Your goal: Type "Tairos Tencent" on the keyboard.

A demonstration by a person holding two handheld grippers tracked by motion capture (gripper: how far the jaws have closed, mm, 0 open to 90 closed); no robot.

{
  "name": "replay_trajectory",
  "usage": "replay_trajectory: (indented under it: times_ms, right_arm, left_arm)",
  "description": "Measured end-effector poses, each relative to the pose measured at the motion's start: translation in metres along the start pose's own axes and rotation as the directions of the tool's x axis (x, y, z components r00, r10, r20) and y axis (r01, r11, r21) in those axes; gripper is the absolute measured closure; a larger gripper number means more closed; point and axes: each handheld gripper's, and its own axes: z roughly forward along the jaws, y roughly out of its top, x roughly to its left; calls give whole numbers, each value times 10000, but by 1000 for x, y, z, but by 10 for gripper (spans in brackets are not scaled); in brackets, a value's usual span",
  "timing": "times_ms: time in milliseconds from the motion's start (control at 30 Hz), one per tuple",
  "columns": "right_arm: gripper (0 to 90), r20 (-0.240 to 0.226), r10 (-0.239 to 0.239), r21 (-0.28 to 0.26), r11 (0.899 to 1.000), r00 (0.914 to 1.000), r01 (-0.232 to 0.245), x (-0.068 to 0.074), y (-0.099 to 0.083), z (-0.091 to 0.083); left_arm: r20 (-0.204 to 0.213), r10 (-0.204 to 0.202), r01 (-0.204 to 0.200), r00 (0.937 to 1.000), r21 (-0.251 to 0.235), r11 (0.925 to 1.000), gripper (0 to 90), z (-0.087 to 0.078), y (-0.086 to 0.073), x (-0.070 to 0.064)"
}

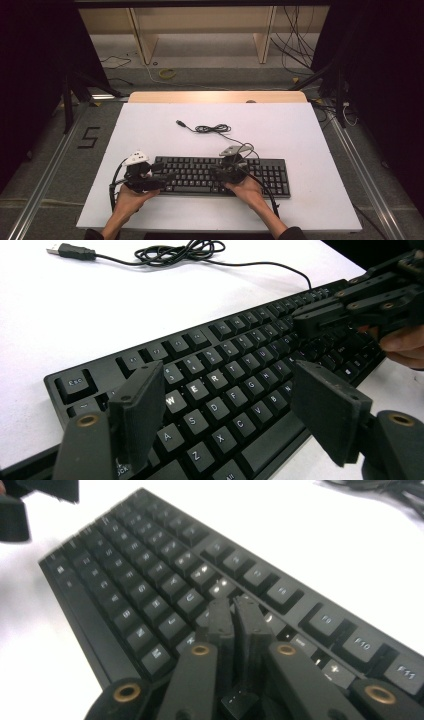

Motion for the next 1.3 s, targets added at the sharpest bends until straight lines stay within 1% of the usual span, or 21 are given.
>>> replay_trajectory:
  times_ms: [100, 233, 300, 367, 433, 667, 767, 867, 1000, 1133, 1233, 1267, 1300]
  right_arm:
    - [839, -37, 11, -156, 9999, 10000, -11, 0, 1, -4]
    - [788, -80, 30, -303, 9995, 10000, -32, 0, 1, -8]
    - [733, -136, 69, -369, 9993, 9999, -74, 1, 1, -10]
    - [697, -186, 49, -407, 9992, 9998, -57, 1, 1, -12]
    - [662, -234, 82, -482, 9988, 9997, -93, 1, 1, -14]
    - [550, -302, 118, -725, 9973, 9995, -140, 2, 2, -20]
    - [512, -327, 124, -782, 9968, 9994, -149, 3, 2, -23]
    - [469, -348, 142, -836, 9964, 9993, -171, 4, 2, -25]
    - [427, -332, 99, -887, 9960, 9994, -128, 5, 1, -27]
    - [405, -332, 31, -997, 9950, 9994, -64, 6, 0, -29]
    - [395, -327, 8, -1033, 9946, 9995, -42, 6, -1, -31]
    - [391, -329, -6, -1041, 9946, 9995, -28, 6, -1, -31]
    - [388, -330, -9, -1036, 9946, 9995, -25, 6, -2, -32]
  left_arm:
    - [-36, 44, -44, 10000, 19, 10000, 303, 0, 0, 0]
    - [-80, 36, -36, 10000, -8, 10000, 308, 0, 0, 0]
    - [-91, 8, -8, 10000, -7, 10000, 312, 0, 0, 1]
    - [-106, 39, -39, 9999, 9, 10000, 319, 0, 0, 1]
    - [-205, 49, -48, 9998, 43, 10000, 329, 0, 0, 1]
    - [-250, -75, 77, 9997, 84, 9999, 399, -1, 0, 4]
    - [-269, -139, 141, 9995, 95, 9999, 438, -1, -1, 4]
    - [-282, -80, 86, 9996, 192, 9998, 484, 0, -1, 4]
    - [-350, 94, -77, 9993, 471, 9989, 574, 3, -1, 3]
    - [-285, 43, -19, 9996, 819, 9966, 673, 7, -2, 4]
    - [-416, 244, -198, 9988, 1083, 9939, 749, 10, -1, 4]
    - [-450, 227, -176, 9987, 1108, 9937, 771, 11, -1, 4]
    - [-475, 294, -237, 9984, 1174, 9928, 793, 12, -1, 4]
